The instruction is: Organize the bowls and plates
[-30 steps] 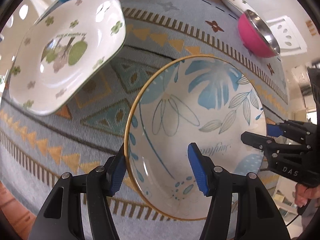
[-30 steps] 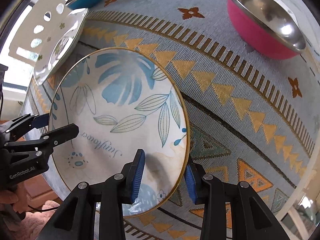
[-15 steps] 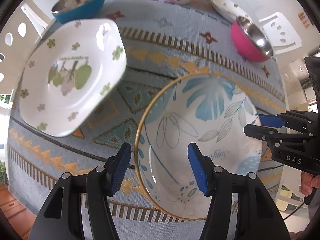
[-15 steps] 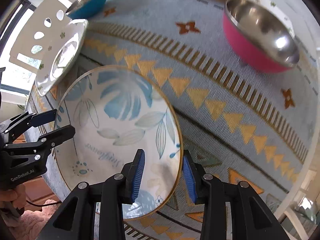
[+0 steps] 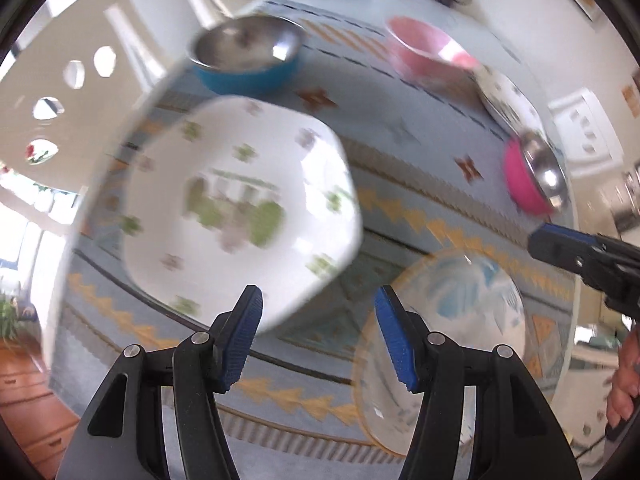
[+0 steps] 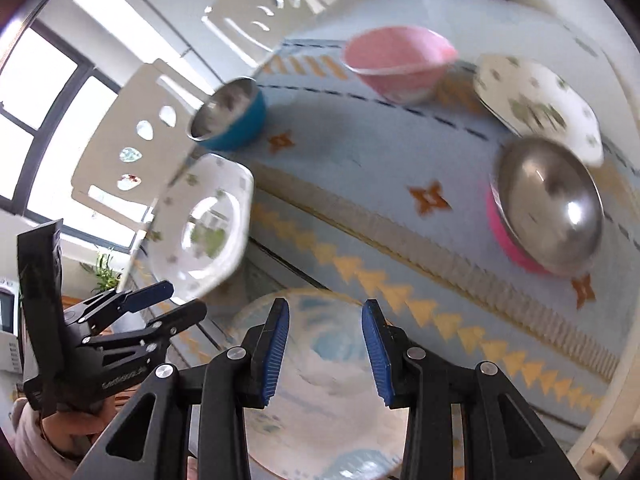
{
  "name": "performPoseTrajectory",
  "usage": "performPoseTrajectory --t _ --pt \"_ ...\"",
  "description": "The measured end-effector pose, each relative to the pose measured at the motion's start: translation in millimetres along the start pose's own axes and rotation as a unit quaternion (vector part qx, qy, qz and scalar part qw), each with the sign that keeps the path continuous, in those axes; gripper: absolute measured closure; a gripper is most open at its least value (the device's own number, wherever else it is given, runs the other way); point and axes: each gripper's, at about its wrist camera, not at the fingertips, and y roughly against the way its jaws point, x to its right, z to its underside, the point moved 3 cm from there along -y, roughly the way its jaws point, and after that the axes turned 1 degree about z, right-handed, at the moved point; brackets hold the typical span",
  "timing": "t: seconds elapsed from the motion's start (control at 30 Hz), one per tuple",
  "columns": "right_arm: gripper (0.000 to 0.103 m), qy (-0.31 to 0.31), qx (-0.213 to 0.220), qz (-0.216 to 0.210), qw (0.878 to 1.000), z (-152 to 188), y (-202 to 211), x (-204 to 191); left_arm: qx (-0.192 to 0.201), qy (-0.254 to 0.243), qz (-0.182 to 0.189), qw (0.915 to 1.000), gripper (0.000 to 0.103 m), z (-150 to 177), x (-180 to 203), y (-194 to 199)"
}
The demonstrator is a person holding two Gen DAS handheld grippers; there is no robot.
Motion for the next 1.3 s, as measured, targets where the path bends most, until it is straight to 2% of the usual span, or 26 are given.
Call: performPoseTrajectory --t 0.13,0.27,0.33,0.4,0.5,0.63,0.9,1.3 --pt "0.065 0.022 0.012 -0.020 0.999 -22 -3 -32 0.021 0.033 -0.020 0.9990 0.047 -22 -34 13" --pt "0.053 0.020 0.013 -0.037 0.999 -42 -13 -51 0.037 0.061 -0.037 0.9968 0.046 -39 -67 21" --pt "0.053 0.018 0.010 -0.044 0.999 -48 -20 -59 0.035 0.075 -0.043 0.9957 0.043 -44 -82 20" --pt "0.053 0.018 -0.007 -0.048 0.999 -53 -31 -65 0.021 0.093 -0.050 0.9942 0.036 -49 -97 13" --pt "0.053 0.019 -0.026 -0.046 0.998 -56 -45 -72 0.000 0.109 -0.053 0.9926 0.036 -51 -113 0" --pt "0.053 0.023 -0.051 -0.039 0.998 -59 -66 -80 -0.023 0.108 -0.055 0.9924 0.036 -51 -118 -20" --pt "0.053 0.030 -0.090 -0.014 0.995 -63 -99 -82 -0.045 0.114 -0.041 0.9916 0.036 -52 -121 -45" --pt "0.053 0.030 -0.139 0.009 0.990 -64 -142 -82 -0.078 0.112 -0.042 0.9898 0.036 -53 -127 -74"
